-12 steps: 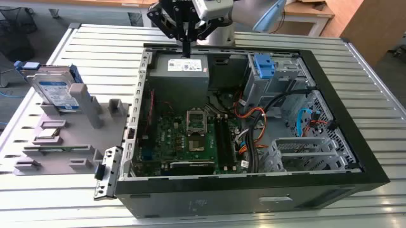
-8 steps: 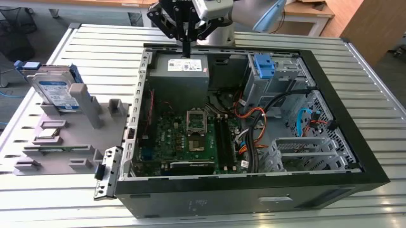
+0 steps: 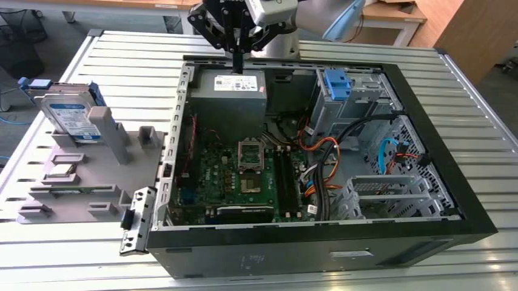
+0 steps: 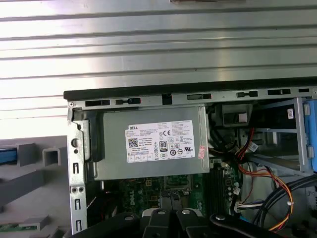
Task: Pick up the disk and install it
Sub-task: 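Reach for the disk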
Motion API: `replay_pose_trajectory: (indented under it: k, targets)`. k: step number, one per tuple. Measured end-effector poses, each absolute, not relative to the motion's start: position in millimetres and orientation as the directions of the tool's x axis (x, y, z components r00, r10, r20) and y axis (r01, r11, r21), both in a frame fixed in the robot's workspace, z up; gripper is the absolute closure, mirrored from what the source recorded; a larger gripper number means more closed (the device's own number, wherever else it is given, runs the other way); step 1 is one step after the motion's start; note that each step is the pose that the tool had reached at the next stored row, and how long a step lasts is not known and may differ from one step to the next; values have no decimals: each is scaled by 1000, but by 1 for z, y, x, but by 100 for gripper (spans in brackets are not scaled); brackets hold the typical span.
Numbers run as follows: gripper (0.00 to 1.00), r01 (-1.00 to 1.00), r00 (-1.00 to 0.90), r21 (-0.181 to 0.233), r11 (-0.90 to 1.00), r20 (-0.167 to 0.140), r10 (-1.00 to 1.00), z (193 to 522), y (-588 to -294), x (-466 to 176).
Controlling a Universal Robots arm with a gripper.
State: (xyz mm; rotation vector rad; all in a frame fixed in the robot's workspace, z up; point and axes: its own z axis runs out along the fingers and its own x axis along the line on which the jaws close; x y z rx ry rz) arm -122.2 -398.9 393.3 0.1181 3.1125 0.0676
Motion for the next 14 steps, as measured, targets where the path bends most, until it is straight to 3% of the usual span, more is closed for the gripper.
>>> replay_pose_trajectory:
  k: [14]
  targets:
    - [89,75,-997,45,996,-25,76,393,-399,-150]
